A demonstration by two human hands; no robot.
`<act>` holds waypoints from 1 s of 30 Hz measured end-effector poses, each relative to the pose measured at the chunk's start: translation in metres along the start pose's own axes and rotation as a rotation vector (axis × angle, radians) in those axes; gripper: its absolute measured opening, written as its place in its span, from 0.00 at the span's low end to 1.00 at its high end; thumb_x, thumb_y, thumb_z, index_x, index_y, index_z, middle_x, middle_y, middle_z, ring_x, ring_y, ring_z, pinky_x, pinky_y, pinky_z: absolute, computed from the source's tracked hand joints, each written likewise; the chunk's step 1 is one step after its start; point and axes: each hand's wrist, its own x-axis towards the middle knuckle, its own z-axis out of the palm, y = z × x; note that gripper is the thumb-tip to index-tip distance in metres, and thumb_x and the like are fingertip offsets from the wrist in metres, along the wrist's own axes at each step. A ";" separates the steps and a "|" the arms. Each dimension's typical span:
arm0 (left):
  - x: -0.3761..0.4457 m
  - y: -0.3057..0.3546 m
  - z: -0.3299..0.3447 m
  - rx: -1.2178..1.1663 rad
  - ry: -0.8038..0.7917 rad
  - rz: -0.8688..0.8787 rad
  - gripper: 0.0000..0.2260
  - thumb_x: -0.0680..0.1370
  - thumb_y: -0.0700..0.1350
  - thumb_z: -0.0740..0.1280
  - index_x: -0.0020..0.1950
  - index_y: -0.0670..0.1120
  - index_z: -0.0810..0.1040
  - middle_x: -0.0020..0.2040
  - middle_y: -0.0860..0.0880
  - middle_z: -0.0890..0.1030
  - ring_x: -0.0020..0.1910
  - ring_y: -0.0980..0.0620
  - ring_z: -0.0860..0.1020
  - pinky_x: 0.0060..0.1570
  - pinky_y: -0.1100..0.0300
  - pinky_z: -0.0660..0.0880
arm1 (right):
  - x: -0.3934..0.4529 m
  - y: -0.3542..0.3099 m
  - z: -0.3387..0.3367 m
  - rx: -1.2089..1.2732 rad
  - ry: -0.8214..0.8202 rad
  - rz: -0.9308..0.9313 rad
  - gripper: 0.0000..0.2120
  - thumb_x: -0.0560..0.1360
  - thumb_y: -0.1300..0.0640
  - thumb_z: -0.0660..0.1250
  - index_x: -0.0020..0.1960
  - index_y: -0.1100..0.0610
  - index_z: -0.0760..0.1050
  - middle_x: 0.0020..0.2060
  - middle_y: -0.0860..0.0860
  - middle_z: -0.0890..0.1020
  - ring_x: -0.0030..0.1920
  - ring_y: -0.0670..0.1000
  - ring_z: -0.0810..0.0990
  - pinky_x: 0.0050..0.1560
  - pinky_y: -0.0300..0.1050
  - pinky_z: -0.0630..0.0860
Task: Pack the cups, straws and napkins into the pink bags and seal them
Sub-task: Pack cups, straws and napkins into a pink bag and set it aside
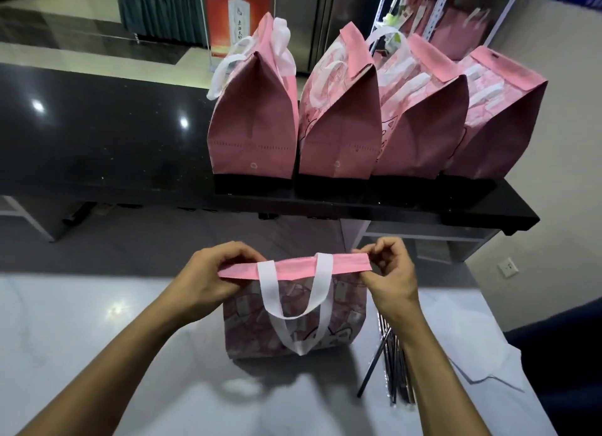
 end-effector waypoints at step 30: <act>-0.008 -0.010 0.011 0.494 0.167 0.284 0.05 0.72 0.44 0.76 0.47 0.48 0.85 0.41 0.56 0.78 0.39 0.58 0.73 0.35 0.64 0.71 | -0.005 -0.027 0.056 -1.004 -0.323 -0.726 0.09 0.67 0.53 0.80 0.40 0.55 0.82 0.36 0.49 0.79 0.37 0.47 0.68 0.41 0.45 0.64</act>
